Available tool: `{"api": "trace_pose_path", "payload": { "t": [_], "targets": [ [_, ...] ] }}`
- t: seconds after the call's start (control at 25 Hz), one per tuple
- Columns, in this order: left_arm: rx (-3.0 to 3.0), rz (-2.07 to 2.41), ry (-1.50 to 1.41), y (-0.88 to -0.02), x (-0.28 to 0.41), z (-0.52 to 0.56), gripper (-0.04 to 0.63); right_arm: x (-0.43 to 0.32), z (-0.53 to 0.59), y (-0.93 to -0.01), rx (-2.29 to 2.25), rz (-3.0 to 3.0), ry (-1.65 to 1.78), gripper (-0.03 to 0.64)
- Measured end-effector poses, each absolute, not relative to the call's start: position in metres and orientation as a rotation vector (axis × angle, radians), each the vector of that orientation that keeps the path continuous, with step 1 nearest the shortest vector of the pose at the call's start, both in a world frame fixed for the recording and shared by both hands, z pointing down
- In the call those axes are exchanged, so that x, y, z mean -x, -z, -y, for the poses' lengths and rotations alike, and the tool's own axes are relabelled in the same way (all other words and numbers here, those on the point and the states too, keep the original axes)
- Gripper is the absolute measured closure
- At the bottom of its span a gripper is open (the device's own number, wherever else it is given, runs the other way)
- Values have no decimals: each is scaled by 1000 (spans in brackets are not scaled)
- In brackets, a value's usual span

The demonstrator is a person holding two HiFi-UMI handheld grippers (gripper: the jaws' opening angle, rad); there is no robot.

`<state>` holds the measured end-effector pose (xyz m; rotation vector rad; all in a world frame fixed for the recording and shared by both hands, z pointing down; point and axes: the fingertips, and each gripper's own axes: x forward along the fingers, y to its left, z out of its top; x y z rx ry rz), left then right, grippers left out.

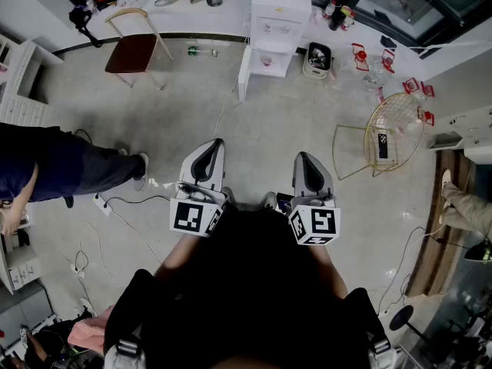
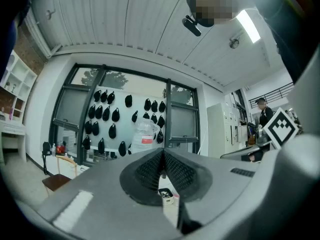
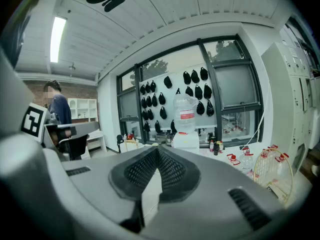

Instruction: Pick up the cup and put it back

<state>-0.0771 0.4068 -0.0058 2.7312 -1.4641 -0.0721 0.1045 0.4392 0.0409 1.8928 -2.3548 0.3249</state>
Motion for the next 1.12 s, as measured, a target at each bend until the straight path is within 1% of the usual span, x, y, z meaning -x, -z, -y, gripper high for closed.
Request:
{"api": "trace_pose_path", "payload": {
  "t": [0.56,0.6,0.64,0.68,0.72,0.88,1.12],
  "targets": [
    [-2742,1440,71,2,75,-412,588,-107,-443,-35,-1952,2376,-315,623],
    [-2735,1442,78,3,75,-411,588,-106,-442,-35,-1953,2384,-320,610],
    [-2735,1443,83,3,76,-411,588,-105,-440,-36,-1946,2390,-328,552],
    [-2739,1444,84,3,77,-410,588,-103,-439,-38,-1934,2389,-335,475],
    [-2741,1444,84,3,78,-411,588,-101,-438,-40,-1923,2381,-338,423],
    [-2728,1431,83,0,85,-410,588,-90,-436,-47,-1895,2356,-342,388],
    [-2754,1403,74,0,105,-402,588,-66,-425,-48,-1911,2337,-359,384]
  ]
}}
